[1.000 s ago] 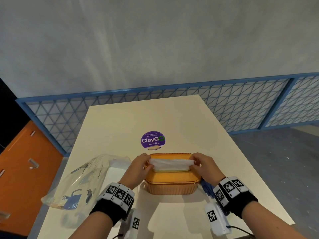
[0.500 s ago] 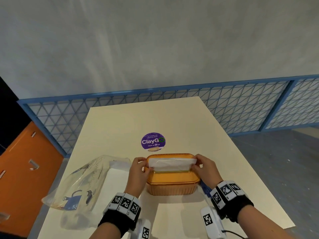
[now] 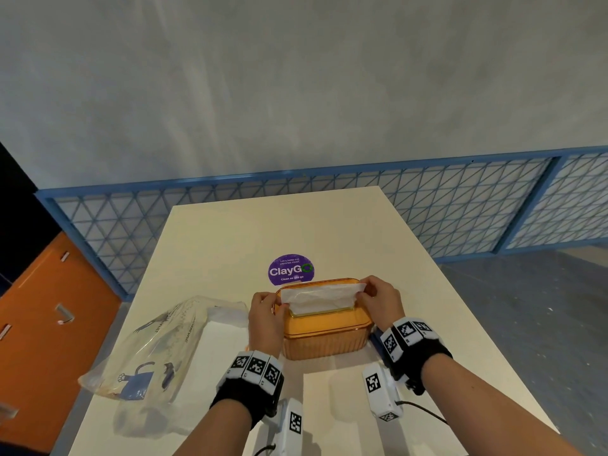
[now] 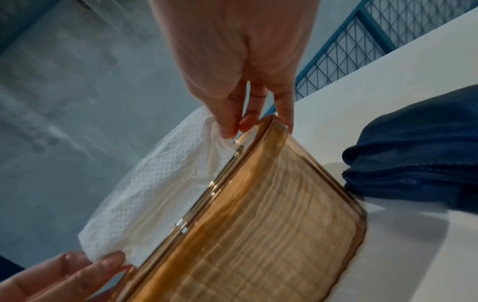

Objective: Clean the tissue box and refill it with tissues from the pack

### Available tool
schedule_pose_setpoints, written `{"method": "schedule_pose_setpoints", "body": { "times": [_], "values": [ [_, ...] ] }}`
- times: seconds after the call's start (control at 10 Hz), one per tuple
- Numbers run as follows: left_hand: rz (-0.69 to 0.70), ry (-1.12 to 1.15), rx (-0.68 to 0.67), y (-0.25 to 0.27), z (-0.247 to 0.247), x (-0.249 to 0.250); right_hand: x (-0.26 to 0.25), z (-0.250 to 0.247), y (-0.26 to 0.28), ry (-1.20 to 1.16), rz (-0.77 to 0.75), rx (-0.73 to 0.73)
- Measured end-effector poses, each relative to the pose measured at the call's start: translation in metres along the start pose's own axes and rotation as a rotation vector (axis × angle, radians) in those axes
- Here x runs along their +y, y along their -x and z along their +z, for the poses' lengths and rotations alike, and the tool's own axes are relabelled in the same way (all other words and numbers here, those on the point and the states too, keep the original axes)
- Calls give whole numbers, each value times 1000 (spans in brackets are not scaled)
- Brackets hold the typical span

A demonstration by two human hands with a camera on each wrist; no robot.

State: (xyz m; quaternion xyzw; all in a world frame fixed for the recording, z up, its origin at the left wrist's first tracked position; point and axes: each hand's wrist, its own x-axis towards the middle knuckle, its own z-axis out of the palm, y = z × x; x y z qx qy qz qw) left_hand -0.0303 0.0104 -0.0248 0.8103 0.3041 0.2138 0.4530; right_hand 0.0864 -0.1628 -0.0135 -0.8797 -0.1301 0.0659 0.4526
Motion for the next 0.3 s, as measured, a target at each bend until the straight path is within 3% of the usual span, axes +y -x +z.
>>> {"method": "schedule_pose_setpoints", "body": {
  "times": [0.3],
  "values": [
    [18,17,2,-6,-4,-10,5,-13,-7,-3,-57,-34]
  ]
}}
